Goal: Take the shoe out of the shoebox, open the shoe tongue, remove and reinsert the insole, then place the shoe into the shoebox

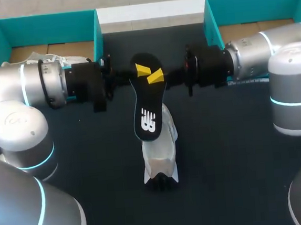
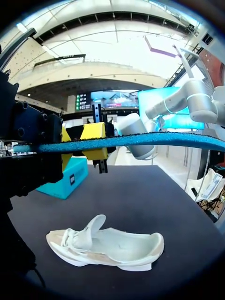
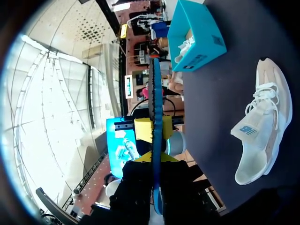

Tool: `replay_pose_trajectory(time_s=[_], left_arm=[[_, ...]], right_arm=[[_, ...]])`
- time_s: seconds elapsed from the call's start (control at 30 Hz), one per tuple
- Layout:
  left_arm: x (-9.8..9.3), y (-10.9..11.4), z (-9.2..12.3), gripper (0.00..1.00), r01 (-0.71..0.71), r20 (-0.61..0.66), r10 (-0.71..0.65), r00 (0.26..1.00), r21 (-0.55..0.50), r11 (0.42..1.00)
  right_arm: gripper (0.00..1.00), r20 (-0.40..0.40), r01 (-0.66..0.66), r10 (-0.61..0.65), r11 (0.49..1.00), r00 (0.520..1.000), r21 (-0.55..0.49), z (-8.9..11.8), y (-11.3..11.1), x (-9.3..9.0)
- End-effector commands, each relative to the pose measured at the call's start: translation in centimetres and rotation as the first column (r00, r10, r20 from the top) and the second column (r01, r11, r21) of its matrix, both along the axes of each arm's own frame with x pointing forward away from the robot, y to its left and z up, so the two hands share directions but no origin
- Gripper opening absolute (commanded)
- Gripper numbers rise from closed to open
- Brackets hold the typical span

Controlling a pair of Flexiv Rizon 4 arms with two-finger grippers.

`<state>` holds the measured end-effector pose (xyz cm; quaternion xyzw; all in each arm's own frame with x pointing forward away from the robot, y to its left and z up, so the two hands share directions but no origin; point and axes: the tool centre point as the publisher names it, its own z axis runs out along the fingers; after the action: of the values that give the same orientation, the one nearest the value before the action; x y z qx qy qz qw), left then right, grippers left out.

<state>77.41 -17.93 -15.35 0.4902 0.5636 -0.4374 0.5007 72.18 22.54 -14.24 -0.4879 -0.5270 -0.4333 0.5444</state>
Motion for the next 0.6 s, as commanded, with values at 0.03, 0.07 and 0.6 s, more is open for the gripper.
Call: replay_pose_trajectory(time_s=[0.03,0.07,0.6], left_arm=[[-0.2,-0.2,-0.3,0.00,0.005,-0.008,-0.005,1.000,0.002,1.000],[-0.2,-0.1,-0.4,0.00,0.005,-0.018,-0.006,1.000,-0.001,1.000],[-2.3,2.7,-2.5,0.00,0.105,-0.245,-0.093,0.965,0.034,0.994]], right_arm=[[1.00,0.014,0.016,-0.016,1.000,1.000,-0.001,-0.2,0.3,0.0],[1.00,0.033,0.024,-0.024,1.000,0.999,-0.005,-0.3,0.1,0.0],[1.00,0.488,0.189,-0.105,0.974,0.866,-0.125,-0.7,-7.1,-1.3]])
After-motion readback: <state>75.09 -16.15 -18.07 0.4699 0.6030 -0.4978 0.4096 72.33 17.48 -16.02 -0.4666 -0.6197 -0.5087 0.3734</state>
